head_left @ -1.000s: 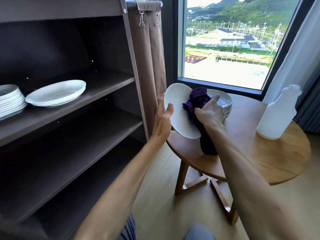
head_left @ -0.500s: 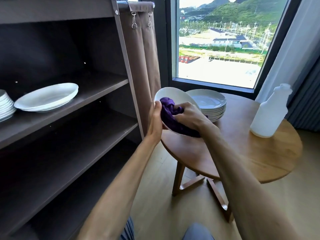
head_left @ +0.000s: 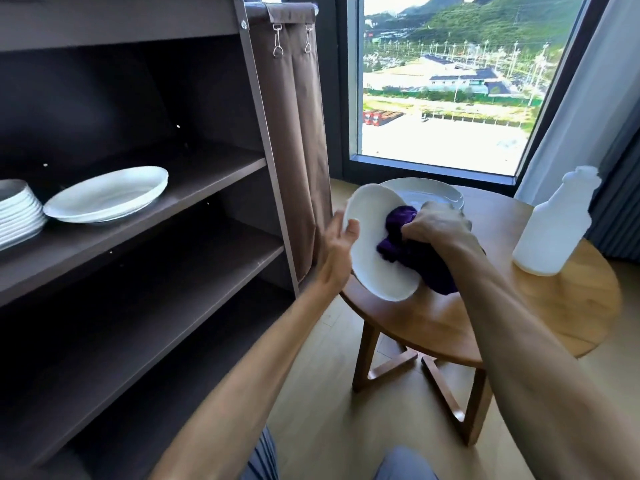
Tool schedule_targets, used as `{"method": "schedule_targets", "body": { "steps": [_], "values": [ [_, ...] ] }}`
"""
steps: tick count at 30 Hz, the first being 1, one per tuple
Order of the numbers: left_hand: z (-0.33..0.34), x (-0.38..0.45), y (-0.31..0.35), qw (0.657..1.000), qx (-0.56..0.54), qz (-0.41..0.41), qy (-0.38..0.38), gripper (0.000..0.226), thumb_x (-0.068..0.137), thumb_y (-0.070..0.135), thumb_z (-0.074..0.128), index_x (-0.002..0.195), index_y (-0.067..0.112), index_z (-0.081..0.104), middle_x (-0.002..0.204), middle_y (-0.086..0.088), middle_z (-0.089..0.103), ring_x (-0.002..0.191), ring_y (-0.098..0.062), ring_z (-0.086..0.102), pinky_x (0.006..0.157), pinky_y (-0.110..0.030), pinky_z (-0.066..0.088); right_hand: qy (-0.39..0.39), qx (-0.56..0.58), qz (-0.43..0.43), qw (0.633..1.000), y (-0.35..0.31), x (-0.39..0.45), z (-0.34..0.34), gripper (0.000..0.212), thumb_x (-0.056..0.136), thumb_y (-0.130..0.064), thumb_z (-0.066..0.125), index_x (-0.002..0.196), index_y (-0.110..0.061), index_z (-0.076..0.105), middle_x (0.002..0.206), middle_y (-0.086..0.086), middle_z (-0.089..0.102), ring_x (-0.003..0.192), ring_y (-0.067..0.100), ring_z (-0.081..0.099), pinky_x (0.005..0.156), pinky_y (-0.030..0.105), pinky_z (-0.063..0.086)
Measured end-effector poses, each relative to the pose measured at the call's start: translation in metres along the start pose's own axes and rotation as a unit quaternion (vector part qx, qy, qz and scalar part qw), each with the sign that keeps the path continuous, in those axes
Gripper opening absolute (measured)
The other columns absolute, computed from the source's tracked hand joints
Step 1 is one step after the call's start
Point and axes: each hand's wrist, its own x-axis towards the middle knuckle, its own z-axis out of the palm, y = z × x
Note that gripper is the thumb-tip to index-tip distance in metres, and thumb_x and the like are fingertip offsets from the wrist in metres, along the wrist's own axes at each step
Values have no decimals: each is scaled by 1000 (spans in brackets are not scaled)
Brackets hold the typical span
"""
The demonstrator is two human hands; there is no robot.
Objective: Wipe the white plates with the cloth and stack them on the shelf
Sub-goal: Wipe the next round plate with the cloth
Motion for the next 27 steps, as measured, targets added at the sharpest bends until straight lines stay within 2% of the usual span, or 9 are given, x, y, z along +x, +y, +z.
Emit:
{"method": "schedule_targets", "body": {
  "steps": [2, 5, 8, 12, 16, 19, 22, 25, 27],
  "values": [
    [9, -4, -7, 999, 49, 1, -18, 58, 99, 57, 41, 152, 32, 40, 134, -10, 57, 117, -26, 62, 94, -47, 59, 27, 13, -8, 1000, -4, 3, -1, 29, 79, -29, 73, 102, -12, 67, 97, 12, 62, 98, 33, 63, 77, 31, 45],
    [15, -3, -12, 997, 71, -21, -21, 67, 95, 68, 40, 152, 34, 38, 135, -5, 59, 121, -25, 60, 100, -55, 53, 56, 56, -64, 995, -14, 4, 0, 23, 80, -27, 74, 96, -12, 68, 95, 14, 65, 89, 33, 63, 73, 33, 47],
    [15, 2, -6, 998, 62, -27, 5, 72, 93, 72, 37, 154, 32, 37, 140, -5, 57, 126, -22, 57, 106, -52, 50, 62, 130, -153, 978, -28, 0, -2, 15, 77, -27, 77, 84, -17, 69, 83, 11, 66, 80, 29, 62, 68, 34, 47],
    [4, 17, 13, 999, 28, 8, 39, 60, 105, 56, 34, 154, 21, 40, 142, -9, 56, 125, -20, 58, 104, -36, 50, -42, 254, -254, 932, -37, -12, 2, 13, 77, -15, 69, 65, -15, 64, 64, 8, 60, 60, 16, 55, 62, 33, 45],
    [-14, 31, 21, 993, -41, -22, 104, 58, 96, 57, 46, 142, 23, 54, 130, -11, 63, 120, -28, 63, 103, -49, 54, -125, 271, -276, 914, -39, -21, 6, 9, 84, -14, 65, 78, -17, 72, 69, 5, 66, 66, 14, 61, 67, 33, 50],
    [-25, 30, 26, 987, -39, -20, 153, 45, 101, 39, 43, 140, 21, 56, 125, -7, 64, 117, -23, 62, 100, -39, 54, -179, 178, -248, 935, -42, -28, 4, 10, 83, -24, 69, 85, -15, 74, 73, 1, 69, 67, 16, 63, 63, 27, 50],
    [-35, 30, 28, 981, -51, -13, 184, 46, 101, 36, 41, 143, 24, 53, 130, -3, 61, 118, -20, 60, 96, -34, 54, -147, 73, -166, 972, -37, -25, -2, 25, 74, -34, 79, 91, -17, 72, 86, 5, 73, 74, 20, 68, 66, 29, 54],
    [-44, 28, 30, 961, -118, -25, 250, 44, 101, 18, 46, 145, 21, 52, 128, -4, 64, 112, -16, 63, 90, -27, 55, -133, 216, -80, 964, -11, -23, -8, 32, 72, -35, 81, 94, -15, 70, 87, 6, 73, 78, 23, 69, 69, 32, 55],
    [-50, 26, 33, 936, -189, -43, 293, 50, 90, 17, 51, 140, 24, 56, 129, -5, 66, 116, -22, 64, 100, -40, 55, -93, 392, -25, 915, 6, -23, -8, 17, 76, -25, 75, 82, -12, 66, 75, 3, 69, 70, 22, 66, 64, 33, 55]
  ]
}}
